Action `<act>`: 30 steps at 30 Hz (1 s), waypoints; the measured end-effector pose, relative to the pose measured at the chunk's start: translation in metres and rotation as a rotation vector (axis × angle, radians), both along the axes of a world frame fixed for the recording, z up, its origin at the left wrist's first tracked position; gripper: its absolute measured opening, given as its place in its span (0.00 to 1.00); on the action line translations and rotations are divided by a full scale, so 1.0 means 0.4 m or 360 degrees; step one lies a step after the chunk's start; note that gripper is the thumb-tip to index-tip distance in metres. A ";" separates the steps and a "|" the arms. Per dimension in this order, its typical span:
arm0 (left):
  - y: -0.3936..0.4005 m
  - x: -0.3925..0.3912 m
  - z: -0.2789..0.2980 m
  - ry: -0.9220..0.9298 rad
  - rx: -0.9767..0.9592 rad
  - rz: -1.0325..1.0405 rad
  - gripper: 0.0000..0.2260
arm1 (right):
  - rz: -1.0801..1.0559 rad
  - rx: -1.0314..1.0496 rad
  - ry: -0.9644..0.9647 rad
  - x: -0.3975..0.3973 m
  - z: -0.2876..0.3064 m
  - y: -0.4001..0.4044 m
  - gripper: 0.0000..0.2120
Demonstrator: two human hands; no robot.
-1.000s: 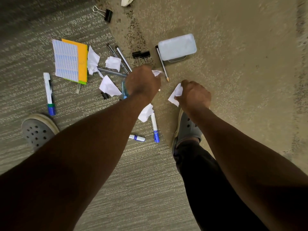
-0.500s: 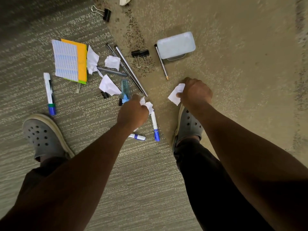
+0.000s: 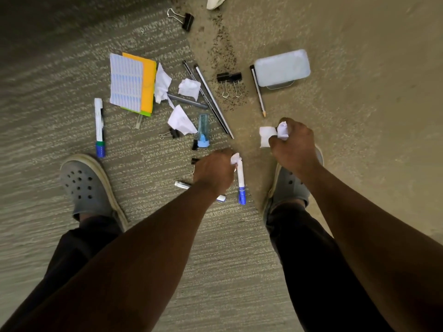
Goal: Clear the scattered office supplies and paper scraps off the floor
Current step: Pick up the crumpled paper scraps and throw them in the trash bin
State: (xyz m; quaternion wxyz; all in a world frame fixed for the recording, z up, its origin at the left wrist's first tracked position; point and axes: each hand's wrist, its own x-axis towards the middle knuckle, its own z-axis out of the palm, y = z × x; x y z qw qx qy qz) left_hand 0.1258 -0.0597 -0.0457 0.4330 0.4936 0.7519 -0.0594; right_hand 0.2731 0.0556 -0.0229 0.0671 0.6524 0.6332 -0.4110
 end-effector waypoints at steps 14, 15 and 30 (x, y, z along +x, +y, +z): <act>0.059 -0.279 0.221 -0.0323 0.0516 0.1064 0.11 | -0.0022 -0.0163 0.0556 -0.257 0.152 -0.017 0.16; 0.066 -0.306 0.254 -0.0348 0.0578 0.1120 0.11 | 0.0010 -0.0162 0.0603 -0.287 0.178 -0.018 0.17; 0.060 -0.891 0.736 -0.0352 0.1296 0.1950 0.20 | -0.0200 0.0089 0.1471 -1.000 0.596 0.060 0.19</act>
